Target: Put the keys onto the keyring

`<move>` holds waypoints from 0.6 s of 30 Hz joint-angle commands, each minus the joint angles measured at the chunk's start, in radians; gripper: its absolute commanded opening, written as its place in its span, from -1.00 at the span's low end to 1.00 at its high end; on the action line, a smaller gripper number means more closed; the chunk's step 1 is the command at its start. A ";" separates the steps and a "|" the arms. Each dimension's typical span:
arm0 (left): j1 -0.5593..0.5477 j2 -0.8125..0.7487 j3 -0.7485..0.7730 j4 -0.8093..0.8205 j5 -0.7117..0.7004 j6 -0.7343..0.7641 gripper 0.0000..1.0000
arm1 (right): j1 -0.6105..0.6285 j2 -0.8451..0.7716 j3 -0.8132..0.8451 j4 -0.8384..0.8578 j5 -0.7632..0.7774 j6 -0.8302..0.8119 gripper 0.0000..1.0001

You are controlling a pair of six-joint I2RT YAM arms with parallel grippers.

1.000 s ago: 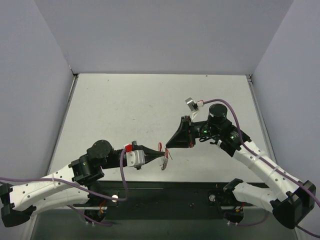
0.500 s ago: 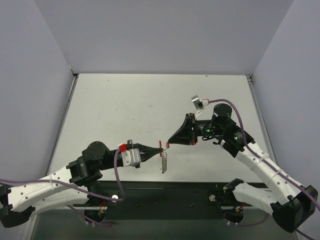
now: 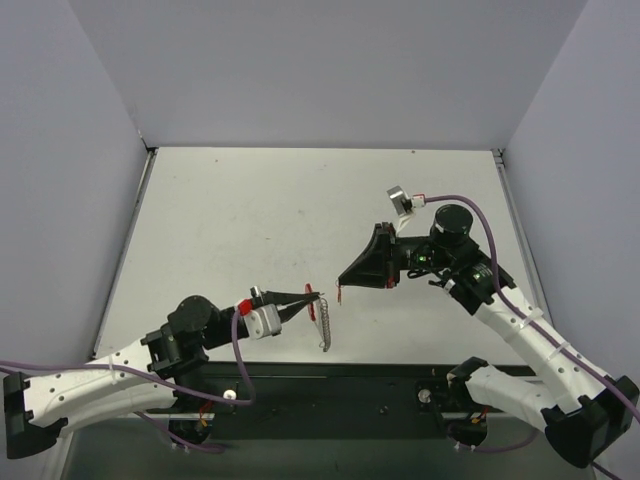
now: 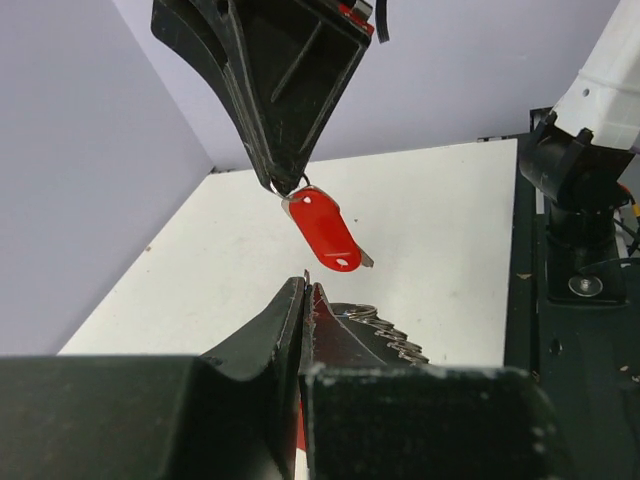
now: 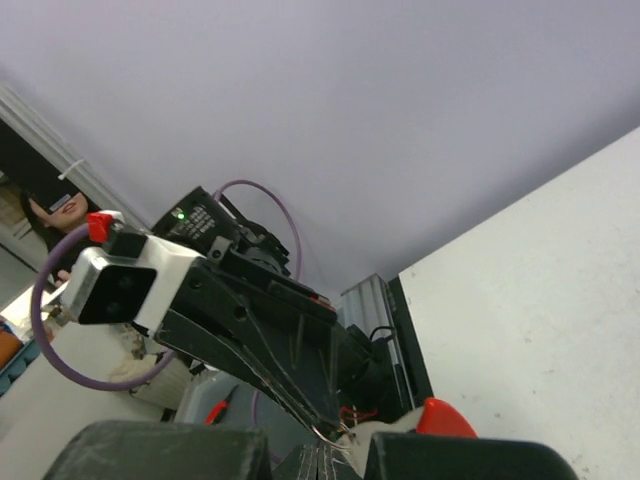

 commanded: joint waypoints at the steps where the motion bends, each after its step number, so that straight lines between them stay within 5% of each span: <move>1: -0.007 0.003 -0.019 0.207 -0.008 0.056 -1.00 | 0.023 -0.004 0.030 0.191 -0.056 0.078 -1.00; 18: -0.007 0.074 -0.071 0.454 -0.005 0.062 -1.00 | 0.036 0.033 0.044 0.277 -0.050 0.138 -1.00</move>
